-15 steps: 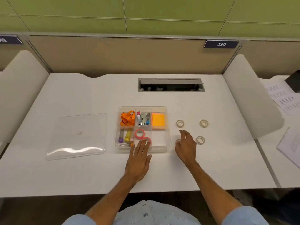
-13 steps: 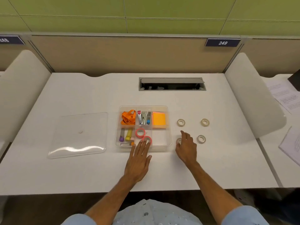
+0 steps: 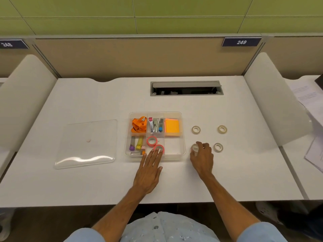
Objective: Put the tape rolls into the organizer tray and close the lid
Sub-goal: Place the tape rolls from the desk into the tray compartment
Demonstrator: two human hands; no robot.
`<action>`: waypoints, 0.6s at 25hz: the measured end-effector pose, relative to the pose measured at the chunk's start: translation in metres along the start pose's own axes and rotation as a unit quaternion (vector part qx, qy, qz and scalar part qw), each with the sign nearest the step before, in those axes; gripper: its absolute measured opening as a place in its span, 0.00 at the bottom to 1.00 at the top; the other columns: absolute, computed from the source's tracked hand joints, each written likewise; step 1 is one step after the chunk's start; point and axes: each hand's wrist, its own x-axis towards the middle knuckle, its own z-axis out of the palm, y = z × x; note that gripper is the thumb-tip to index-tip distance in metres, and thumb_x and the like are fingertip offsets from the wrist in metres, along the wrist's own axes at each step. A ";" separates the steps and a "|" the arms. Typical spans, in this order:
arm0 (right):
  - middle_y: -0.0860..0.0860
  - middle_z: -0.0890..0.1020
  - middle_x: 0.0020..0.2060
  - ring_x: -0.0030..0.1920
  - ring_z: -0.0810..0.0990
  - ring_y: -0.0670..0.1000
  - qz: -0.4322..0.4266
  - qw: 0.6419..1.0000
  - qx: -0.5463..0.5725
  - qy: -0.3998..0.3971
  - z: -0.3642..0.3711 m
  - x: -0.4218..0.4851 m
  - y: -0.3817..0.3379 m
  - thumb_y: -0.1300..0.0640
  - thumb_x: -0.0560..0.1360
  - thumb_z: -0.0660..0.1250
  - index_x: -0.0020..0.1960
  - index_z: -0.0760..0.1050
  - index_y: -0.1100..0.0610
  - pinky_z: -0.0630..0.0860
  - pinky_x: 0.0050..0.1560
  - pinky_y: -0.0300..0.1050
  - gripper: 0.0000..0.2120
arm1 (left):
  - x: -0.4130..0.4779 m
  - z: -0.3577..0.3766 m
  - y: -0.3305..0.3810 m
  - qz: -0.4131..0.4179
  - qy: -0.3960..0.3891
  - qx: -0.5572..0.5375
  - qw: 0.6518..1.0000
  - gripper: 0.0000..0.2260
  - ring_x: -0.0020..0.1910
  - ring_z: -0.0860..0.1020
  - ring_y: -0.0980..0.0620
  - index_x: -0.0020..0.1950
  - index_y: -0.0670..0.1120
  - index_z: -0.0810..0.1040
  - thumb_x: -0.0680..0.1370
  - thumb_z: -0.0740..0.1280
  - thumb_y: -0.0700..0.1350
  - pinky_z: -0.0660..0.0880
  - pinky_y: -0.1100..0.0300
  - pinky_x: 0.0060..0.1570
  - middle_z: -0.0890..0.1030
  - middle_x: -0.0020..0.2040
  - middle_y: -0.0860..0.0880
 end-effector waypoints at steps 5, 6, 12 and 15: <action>0.50 0.82 0.61 0.64 0.79 0.55 -0.104 0.989 -0.021 0.107 -0.006 -0.005 -0.023 0.43 0.80 0.69 0.66 0.81 0.50 0.72 0.66 0.54 0.18 | -0.002 -0.004 -0.005 0.014 -0.016 0.019 1.000 0.30 0.87 0.39 0.50 0.86 0.49 0.39 0.89 0.50 0.53 0.41 0.45 0.88 0.40 0.88 0.50; 0.49 0.82 0.62 0.66 0.78 0.54 -0.124 0.988 -0.025 0.089 -0.005 -0.005 -0.031 0.42 0.80 0.69 0.66 0.81 0.50 0.71 0.68 0.54 0.19 | -0.001 -0.006 -0.006 0.017 -0.011 0.028 0.999 0.30 0.87 0.39 0.49 0.86 0.49 0.38 0.89 0.50 0.53 0.40 0.46 0.88 0.40 0.88 0.49; 0.48 0.81 0.69 0.76 0.70 0.51 -0.147 0.979 -0.135 -0.041 0.014 -0.010 -0.055 0.35 0.84 0.59 0.68 0.82 0.49 0.62 0.80 0.59 0.25 | 0.001 -0.002 -0.006 0.017 -0.022 0.018 0.999 0.31 0.87 0.39 0.48 0.86 0.49 0.38 0.89 0.51 0.54 0.44 0.44 0.88 0.38 0.88 0.49; 0.48 0.81 0.70 0.78 0.69 0.50 -0.153 0.977 -0.142 -0.043 0.016 -0.013 -0.054 0.36 0.85 0.56 0.68 0.83 0.50 0.60 0.82 0.59 0.26 | 0.000 0.000 -0.005 0.017 -0.016 0.018 1.000 0.31 0.87 0.39 0.47 0.86 0.48 0.39 0.89 0.51 0.54 0.44 0.43 0.88 0.39 0.88 0.48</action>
